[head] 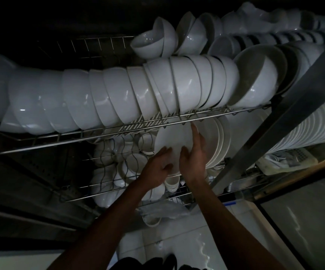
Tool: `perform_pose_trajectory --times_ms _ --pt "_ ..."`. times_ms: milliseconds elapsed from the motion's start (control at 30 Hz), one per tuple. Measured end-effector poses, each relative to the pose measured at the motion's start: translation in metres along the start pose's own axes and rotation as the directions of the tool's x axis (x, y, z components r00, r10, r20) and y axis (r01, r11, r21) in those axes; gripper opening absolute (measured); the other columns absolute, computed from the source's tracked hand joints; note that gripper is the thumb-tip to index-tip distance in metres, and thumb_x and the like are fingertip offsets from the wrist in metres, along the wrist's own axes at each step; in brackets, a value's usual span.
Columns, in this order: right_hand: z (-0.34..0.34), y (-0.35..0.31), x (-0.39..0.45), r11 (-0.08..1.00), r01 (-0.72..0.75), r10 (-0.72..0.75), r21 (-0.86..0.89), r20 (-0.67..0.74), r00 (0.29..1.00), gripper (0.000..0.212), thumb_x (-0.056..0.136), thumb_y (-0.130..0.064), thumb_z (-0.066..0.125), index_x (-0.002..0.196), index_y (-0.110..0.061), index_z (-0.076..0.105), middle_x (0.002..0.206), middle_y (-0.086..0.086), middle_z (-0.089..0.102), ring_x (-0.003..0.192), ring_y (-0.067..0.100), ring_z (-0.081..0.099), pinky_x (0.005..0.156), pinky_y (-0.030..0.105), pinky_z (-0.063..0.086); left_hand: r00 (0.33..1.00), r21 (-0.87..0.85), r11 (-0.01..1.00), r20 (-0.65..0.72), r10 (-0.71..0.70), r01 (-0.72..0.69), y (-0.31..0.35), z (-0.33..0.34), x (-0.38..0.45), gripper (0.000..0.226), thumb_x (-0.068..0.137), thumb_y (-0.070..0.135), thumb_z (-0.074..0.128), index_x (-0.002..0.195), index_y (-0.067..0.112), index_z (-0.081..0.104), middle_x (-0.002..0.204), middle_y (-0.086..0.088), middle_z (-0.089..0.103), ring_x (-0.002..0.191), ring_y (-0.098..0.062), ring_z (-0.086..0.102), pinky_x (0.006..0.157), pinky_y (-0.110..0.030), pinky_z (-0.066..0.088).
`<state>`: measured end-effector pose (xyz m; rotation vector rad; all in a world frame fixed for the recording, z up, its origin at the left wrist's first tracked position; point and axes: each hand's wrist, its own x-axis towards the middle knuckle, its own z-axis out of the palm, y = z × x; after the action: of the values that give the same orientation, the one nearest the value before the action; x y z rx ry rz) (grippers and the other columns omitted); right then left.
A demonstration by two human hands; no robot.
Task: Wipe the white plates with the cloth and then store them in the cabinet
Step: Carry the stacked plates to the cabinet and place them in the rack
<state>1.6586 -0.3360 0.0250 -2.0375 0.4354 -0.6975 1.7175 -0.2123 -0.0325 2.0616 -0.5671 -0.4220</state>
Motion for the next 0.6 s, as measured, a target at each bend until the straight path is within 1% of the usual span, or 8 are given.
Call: perform_pose_trajectory --times_ms 167,300,433,500,600 --pt "-0.0011 0.0010 0.0007 1.000 -0.024 0.024 -0.008 0.013 1.000 0.086 0.084 0.006 0.056 0.154 -0.033 0.026 0.151 0.002 0.033 0.135 0.022 0.042 0.109 0.045 0.045 1.000 0.046 0.999 0.018 -0.005 0.005 0.0018 0.0002 -0.0014 0.065 0.096 0.005 0.064 0.154 0.010 0.036 0.164 -0.011 0.024 0.151 -0.024 0.026 0.122 -0.041 0.028" --pt "-0.0033 0.0035 0.0008 0.998 -0.054 0.055 -0.039 0.031 0.998 0.084 0.082 0.006 0.060 0.151 -0.031 0.031 0.149 0.004 0.032 0.136 0.024 0.039 0.108 0.044 0.045 0.999 0.120 0.992 0.024 -0.027 0.024 0.0003 -0.0044 -0.0051 0.065 0.097 0.007 0.062 0.155 0.012 0.034 0.165 -0.010 0.021 0.151 -0.023 0.026 0.121 -0.038 0.029" --pt "-0.0044 0.0036 0.0003 0.996 -0.046 0.050 -0.070 0.047 0.998 0.082 0.081 0.005 0.063 0.150 -0.027 0.033 0.151 0.008 0.030 0.137 0.028 0.037 0.106 0.044 0.046 1.000 0.136 0.990 0.019 -0.022 0.020 0.0006 -0.0063 -0.0081 0.065 0.097 0.007 0.061 0.156 0.012 0.033 0.166 -0.009 0.021 0.151 -0.022 0.025 0.121 -0.037 0.028" --pt "-0.0044 0.0032 0.0005 0.993 -0.045 0.050 -0.111 0.046 0.998 0.082 0.080 0.004 0.065 0.150 -0.026 0.034 0.153 0.010 0.026 0.140 0.031 0.033 0.109 0.048 0.042 1.000 0.136 0.990 0.015 -0.025 0.023 0.0015 -0.0065 -0.0084 0.065 0.097 0.007 0.060 0.156 0.013 0.033 0.166 -0.008 0.021 0.151 -0.022 0.025 0.121 -0.036 0.028" --pt "-0.0031 0.0035 0.0002 0.978 -0.051 0.065 -0.203 0.063 0.996 0.084 0.079 -0.001 0.066 0.152 -0.024 0.032 0.158 0.015 0.018 0.144 0.036 0.023 0.115 0.057 0.032 1.000 0.121 0.992 0.002 -0.021 0.021 0.0003 -0.0064 -0.0098 0.064 0.097 0.006 0.061 0.155 0.013 0.036 0.164 -0.008 0.025 0.151 -0.021 0.026 0.121 -0.036 0.028"
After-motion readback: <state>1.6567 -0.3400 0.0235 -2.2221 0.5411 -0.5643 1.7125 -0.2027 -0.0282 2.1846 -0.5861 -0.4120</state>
